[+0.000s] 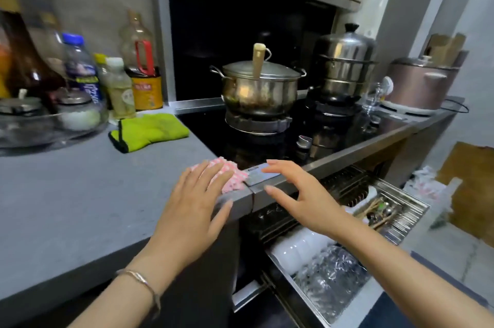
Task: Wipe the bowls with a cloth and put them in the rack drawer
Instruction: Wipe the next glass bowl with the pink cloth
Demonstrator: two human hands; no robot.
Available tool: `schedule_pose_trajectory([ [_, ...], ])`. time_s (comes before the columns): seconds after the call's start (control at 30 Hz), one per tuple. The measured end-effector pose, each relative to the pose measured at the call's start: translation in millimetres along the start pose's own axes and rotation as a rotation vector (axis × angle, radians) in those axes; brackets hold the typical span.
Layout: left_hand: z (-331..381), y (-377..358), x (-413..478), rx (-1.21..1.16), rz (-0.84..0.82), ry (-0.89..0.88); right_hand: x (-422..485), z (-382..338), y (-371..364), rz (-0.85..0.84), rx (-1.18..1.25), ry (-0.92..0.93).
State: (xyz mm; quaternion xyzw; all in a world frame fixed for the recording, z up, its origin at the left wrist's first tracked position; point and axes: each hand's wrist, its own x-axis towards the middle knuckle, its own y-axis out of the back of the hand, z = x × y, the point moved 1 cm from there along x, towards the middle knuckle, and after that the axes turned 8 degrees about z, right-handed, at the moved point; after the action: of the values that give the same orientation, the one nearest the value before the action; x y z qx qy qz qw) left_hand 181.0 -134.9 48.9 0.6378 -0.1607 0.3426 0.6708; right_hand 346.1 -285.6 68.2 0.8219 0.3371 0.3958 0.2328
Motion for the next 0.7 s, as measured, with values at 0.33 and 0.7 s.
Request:
schedule_pose_trajectory([
  [0.33, -56, 59, -51, 0.024, -0.011, 0.252, 32, -52, -70, -0.182, -0.224, -0.053],
  [0.7, -52, 87, -54, -0.12, -0.003, 0.342, 55, -62, -68, -0.071, -0.068, -0.095],
])
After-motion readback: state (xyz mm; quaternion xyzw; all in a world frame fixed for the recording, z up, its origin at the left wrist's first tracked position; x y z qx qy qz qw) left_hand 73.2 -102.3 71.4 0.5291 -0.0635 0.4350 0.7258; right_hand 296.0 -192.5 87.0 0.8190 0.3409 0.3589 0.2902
